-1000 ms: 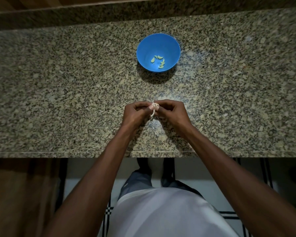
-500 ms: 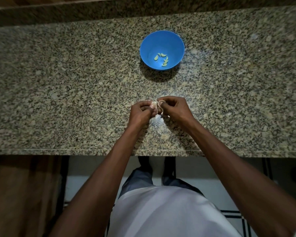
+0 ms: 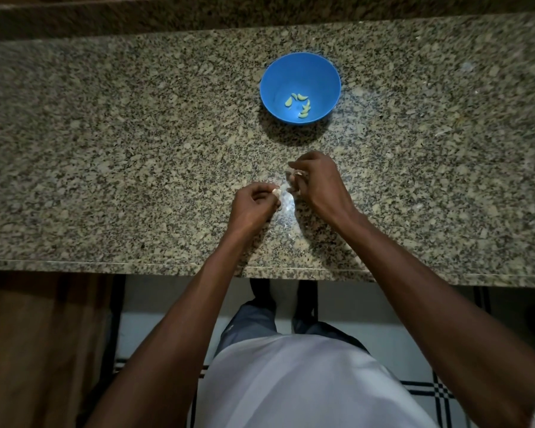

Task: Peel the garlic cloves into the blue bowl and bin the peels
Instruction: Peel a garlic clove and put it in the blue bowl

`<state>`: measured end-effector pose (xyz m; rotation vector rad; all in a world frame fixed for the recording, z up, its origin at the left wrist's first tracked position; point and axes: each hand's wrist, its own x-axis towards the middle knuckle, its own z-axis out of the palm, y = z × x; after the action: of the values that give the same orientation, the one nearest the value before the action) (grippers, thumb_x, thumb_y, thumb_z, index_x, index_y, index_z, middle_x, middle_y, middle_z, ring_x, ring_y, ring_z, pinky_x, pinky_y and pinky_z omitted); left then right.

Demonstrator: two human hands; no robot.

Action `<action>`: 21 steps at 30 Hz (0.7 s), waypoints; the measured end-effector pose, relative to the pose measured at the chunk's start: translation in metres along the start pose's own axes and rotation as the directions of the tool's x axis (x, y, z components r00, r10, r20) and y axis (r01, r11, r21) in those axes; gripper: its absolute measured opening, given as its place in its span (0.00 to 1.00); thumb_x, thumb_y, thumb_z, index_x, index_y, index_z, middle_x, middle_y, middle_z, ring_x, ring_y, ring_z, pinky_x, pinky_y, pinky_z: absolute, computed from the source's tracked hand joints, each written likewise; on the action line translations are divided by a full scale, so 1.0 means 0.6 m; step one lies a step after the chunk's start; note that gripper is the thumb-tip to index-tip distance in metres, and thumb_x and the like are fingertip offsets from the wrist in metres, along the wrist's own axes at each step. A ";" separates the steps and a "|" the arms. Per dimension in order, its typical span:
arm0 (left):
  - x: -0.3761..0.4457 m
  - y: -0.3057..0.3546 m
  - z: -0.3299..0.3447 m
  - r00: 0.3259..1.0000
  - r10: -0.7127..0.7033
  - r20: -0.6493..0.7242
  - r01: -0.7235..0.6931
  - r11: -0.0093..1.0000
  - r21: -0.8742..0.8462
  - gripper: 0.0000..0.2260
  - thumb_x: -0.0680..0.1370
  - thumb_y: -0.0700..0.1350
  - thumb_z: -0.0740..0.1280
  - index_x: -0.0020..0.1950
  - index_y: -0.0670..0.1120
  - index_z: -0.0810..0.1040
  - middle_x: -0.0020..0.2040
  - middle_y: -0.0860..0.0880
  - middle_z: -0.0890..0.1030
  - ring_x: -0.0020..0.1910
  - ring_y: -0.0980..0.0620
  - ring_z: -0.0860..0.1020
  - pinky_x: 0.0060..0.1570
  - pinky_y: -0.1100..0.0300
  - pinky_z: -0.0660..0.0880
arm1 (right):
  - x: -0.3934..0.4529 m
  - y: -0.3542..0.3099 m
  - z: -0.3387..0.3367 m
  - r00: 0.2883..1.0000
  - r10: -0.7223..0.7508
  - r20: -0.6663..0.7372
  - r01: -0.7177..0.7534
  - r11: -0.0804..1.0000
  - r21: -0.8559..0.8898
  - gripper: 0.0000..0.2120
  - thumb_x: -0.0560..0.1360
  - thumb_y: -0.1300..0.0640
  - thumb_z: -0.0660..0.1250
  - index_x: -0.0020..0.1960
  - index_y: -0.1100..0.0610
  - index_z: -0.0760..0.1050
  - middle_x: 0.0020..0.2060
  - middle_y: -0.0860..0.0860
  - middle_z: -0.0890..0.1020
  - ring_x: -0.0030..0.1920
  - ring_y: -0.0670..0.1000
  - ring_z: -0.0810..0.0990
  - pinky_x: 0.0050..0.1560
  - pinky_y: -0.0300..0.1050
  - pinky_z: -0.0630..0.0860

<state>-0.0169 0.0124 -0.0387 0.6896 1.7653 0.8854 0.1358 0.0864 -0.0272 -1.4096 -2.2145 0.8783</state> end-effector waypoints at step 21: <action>-0.016 -0.014 -0.011 0.996 0.077 -0.036 -0.083 0.977 -0.198 0.09 0.79 0.37 0.72 0.59 0.41 0.84 0.52 0.43 0.86 0.51 0.46 0.86 0.52 0.55 0.84 | -0.038 -0.013 0.006 0.976 0.189 0.107 -0.208 0.956 0.206 0.11 0.80 0.67 0.66 0.59 0.66 0.84 0.52 0.62 0.88 0.47 0.55 0.88 0.51 0.53 0.86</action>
<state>-0.0204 -0.0015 -0.0394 0.6224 1.6546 1.1154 0.1383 0.0624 -0.0243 -1.5312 -1.9877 1.2300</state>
